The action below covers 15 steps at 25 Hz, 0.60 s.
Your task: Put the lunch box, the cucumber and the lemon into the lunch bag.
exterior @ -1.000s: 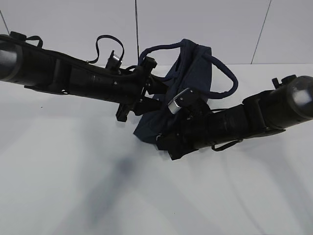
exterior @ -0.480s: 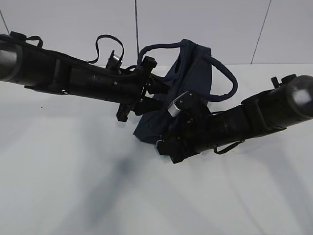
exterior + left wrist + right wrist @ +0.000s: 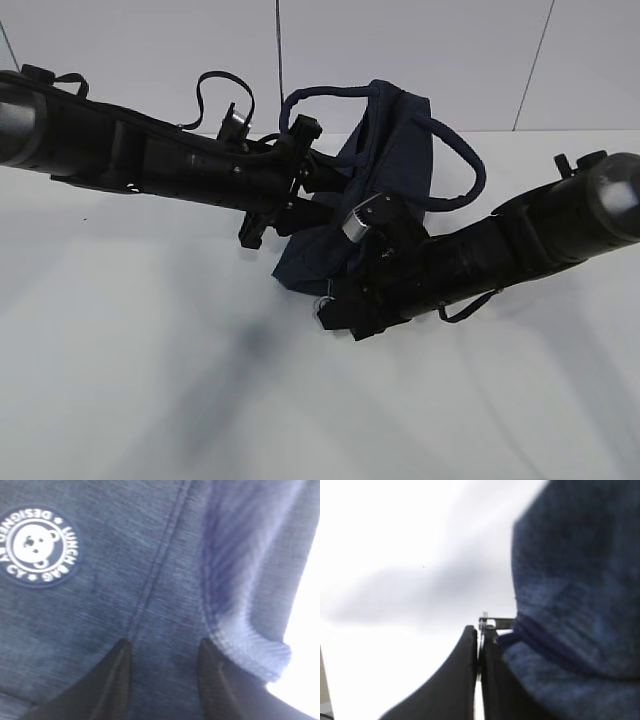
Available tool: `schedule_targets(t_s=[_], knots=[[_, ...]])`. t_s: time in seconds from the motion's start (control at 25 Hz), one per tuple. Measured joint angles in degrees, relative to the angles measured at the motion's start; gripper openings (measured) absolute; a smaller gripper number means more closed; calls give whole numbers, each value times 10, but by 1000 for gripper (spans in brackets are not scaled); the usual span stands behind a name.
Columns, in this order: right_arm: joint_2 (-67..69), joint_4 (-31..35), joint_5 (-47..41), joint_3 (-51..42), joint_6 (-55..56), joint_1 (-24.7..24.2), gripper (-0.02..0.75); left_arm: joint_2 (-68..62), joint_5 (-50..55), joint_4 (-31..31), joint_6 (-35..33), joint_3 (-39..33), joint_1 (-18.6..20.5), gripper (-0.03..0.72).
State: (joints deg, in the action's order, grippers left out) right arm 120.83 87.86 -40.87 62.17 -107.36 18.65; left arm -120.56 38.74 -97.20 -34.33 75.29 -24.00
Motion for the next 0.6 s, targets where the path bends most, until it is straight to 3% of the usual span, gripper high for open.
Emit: schedule_targets(t_s=[0.6], knots=[[-76,-69,-13,-1,82,1,1,0,-1,-19,-16,0,9,317]])
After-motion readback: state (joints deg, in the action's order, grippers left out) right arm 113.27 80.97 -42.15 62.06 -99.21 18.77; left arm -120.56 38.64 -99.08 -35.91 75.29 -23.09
